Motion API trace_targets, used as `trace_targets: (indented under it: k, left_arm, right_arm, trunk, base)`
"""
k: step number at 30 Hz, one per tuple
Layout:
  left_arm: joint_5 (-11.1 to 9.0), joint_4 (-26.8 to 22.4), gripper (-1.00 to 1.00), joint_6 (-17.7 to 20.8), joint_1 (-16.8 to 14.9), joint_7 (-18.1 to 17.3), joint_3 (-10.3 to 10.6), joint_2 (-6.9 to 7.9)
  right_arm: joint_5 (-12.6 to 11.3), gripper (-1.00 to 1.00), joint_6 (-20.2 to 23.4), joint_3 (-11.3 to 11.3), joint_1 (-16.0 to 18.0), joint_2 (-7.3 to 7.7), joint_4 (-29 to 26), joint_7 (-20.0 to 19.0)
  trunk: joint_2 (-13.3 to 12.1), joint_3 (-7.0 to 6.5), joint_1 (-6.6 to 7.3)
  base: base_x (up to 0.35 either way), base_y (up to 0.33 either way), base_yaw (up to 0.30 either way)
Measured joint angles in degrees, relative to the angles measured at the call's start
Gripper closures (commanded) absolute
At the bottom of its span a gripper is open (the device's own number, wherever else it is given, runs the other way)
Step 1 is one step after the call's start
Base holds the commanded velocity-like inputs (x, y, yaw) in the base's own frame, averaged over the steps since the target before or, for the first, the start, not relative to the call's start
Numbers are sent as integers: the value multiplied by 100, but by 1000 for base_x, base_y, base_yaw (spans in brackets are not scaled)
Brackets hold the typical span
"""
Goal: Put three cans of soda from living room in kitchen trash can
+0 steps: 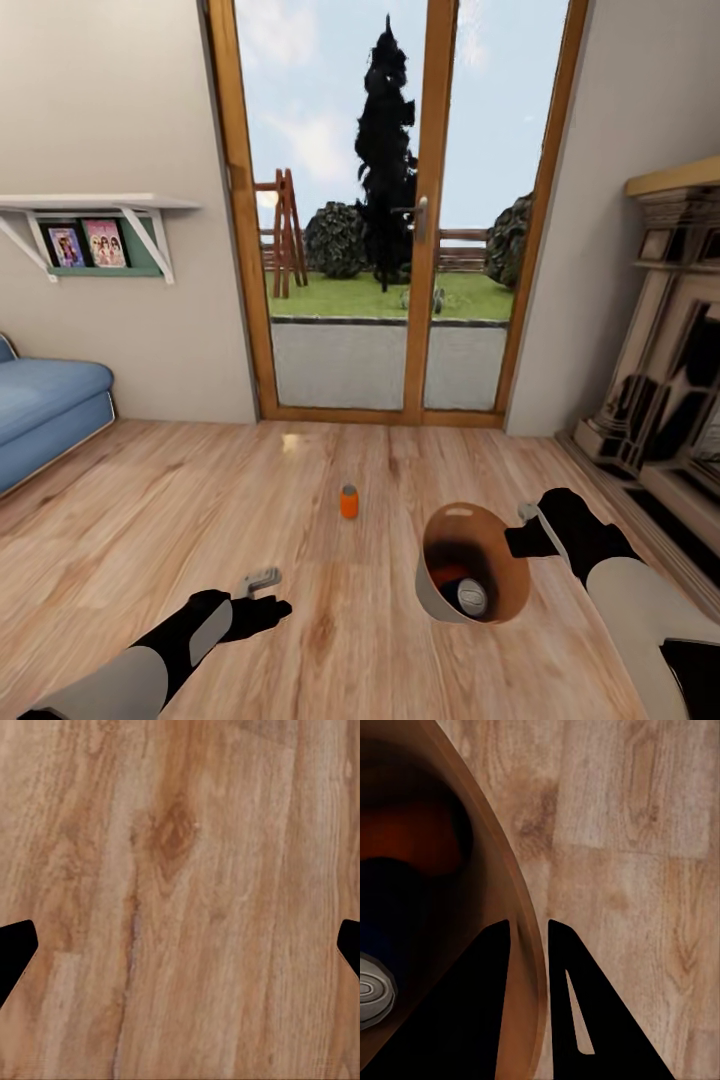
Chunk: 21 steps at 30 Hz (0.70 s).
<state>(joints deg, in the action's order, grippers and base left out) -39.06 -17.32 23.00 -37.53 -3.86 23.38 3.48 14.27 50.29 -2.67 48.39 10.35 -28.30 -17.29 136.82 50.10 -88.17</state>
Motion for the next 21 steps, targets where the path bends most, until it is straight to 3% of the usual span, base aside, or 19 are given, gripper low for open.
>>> trace_targets:
  k: [15, 21]
  left_arm:
    - [0, 0, -100, -5, 0, 1, -1, -23]
    - [3, 0, -100, -5, -1, 6, 0, -39]
  right_arm:
    - [-32, 100, 4, -2, 0, 17, -5, -149]
    - [-18, 100, 3, 7, 0, 12, -6, -192]
  trunk:
    - [0, -111, 0]
    - [0, -149, 0]
  base:
    - [344, 0, -51]
    - [342, -110, -104]
